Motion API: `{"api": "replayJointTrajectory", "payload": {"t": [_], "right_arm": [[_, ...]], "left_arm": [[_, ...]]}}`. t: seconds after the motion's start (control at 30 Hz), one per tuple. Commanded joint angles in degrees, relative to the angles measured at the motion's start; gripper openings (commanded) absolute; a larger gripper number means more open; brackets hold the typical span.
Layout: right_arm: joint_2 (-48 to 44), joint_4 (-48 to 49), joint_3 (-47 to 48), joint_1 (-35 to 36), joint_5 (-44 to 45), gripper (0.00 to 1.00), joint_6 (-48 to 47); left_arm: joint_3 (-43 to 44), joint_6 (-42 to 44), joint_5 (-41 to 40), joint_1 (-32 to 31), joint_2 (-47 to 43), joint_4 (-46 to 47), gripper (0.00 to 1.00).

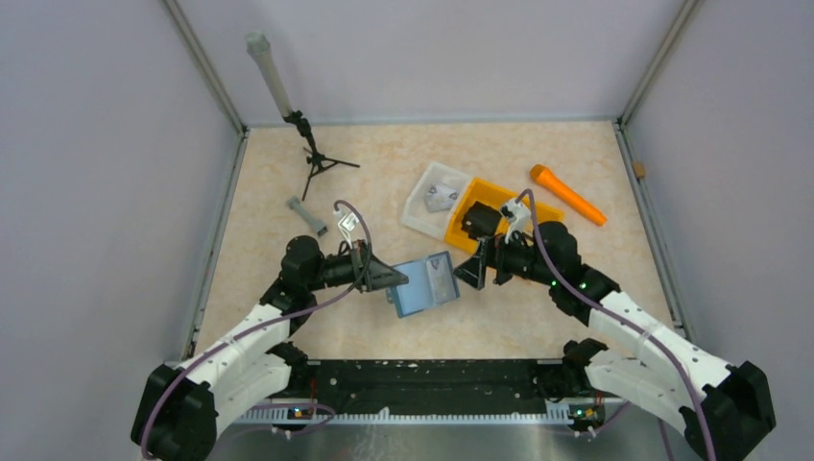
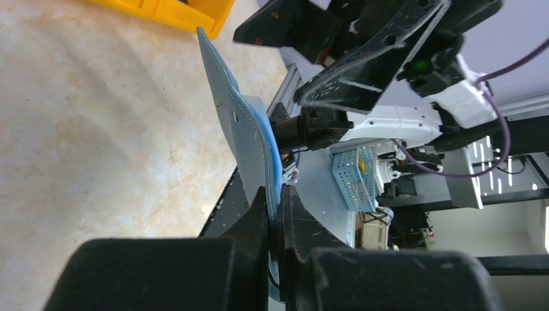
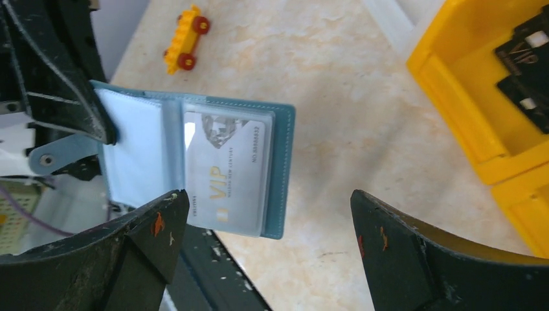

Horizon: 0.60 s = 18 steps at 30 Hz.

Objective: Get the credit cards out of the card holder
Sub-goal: Remove the credit card from the card holder.

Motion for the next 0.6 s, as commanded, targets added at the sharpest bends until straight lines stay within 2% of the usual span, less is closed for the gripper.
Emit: {"api": "replayJointTrajectory", "payload": {"t": [0.0, 0.17, 0.27, 0.4, 0.57], "right_arm": [[-2.0, 12.5, -2.8, -0.1, -7.9, 0.99, 10.4], [-2.4, 18.0, -5.8, -0.6, -10.8, 0.98, 14.7], [-3.0, 23.9, -8.3, -1.2, -13.1, 0.90, 18.7], [-3.1, 24.1, -8.6, -1.8, -13.8, 0.80, 20.0], [-3.3, 30.7, -10.6, -3.0, -18.5, 0.67, 25.6]], "left_arm": [[0.2, -4.6, 2.9, 0.4, -1.0, 10.3, 0.00], [-0.3, -9.0, 4.3, 0.4, -0.2, 16.7, 0.00], [-0.4, -11.2, 5.0, 0.4, 0.0, 20.2, 0.00], [-0.4, -13.2, 5.6, 0.4, 0.5, 23.3, 0.00], [-1.1, -15.8, 6.5, 0.4, 2.4, 28.1, 0.00]]}}
